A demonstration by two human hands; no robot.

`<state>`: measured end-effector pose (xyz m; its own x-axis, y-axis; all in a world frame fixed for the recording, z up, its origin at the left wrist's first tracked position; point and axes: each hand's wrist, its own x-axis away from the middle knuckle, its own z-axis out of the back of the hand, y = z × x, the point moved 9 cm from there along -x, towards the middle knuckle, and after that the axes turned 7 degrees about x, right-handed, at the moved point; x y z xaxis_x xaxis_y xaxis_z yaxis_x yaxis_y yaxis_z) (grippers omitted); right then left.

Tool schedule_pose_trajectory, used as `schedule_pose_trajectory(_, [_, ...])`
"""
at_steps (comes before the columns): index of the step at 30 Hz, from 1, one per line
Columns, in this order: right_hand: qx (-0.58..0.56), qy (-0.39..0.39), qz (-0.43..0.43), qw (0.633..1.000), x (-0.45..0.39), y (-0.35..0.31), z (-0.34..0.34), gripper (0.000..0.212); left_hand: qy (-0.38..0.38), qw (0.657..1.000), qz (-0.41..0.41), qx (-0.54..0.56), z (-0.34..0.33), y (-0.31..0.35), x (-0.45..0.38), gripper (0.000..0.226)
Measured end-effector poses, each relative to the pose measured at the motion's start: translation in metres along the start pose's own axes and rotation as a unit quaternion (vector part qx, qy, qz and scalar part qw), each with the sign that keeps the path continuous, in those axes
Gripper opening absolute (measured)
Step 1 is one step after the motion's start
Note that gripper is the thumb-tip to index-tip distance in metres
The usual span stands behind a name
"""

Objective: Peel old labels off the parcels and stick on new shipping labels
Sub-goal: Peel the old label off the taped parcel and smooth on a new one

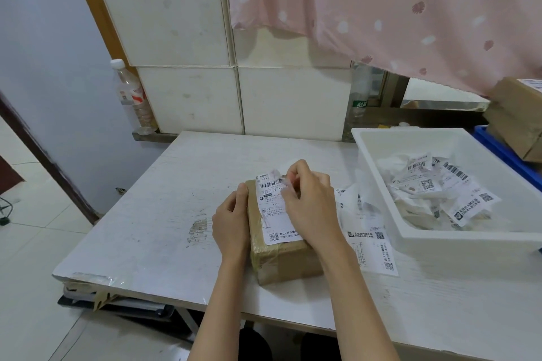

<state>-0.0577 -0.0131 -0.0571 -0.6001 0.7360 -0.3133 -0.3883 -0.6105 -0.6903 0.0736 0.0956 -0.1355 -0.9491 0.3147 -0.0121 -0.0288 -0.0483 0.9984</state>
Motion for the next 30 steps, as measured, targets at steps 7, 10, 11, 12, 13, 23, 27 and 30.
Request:
schedule_pose_trajectory(7, [-0.172, -0.015, -0.045, 0.984, 0.002, 0.011, 0.001, 0.023, -0.002, 1.0, 0.0, -0.016, -0.001, 0.001, 0.0, 0.051])
schedule_pose_trajectory(10, [-0.215, -0.023, -0.061, 0.974, 0.001, 0.015, -0.001, 0.029, -0.002, 1.0, 0.002, -0.019, -0.001, 0.0, 0.0, 0.051])
schedule_pose_trajectory(11, [-0.237, -0.025, -0.064, 0.969, 0.0, 0.015, -0.002, 0.031, 0.001, 1.0, 0.004, -0.017, 0.0, -0.001, -0.001, 0.051])
schedule_pose_trajectory(12, [-0.242, -0.023, -0.065, 0.968, 0.0, 0.016, -0.002, 0.032, 0.001, 1.0, 0.005, -0.016, 0.0, -0.001, 0.0, 0.052])
schedule_pose_trajectory(13, [-0.22, -0.013, -0.06, 0.973, 0.0, 0.015, -0.001, 0.034, 0.001, 1.0, 0.006, -0.015, 0.0, 0.0, 0.0, 0.052])
schedule_pose_trajectory(23, [0.06, 0.154, 0.126, 0.978, 0.012, -0.03, 0.023, 0.027, -0.006, 1.0, 0.001, 0.003, 0.0, -0.001, 0.0, 0.06])
schedule_pose_trajectory(27, [0.088, -0.014, 0.1, 0.991, 0.015, -0.029, -0.008, 0.026, -0.01, 1.0, -0.017, 0.003, -0.001, 0.004, 0.0, 0.056])
schedule_pose_trajectory(30, [0.087, -0.019, 0.074, 0.993, 0.015, -0.026, -0.008, 0.019, -0.008, 1.0, -0.017, 0.0, 0.0, 0.004, 0.0, 0.057])
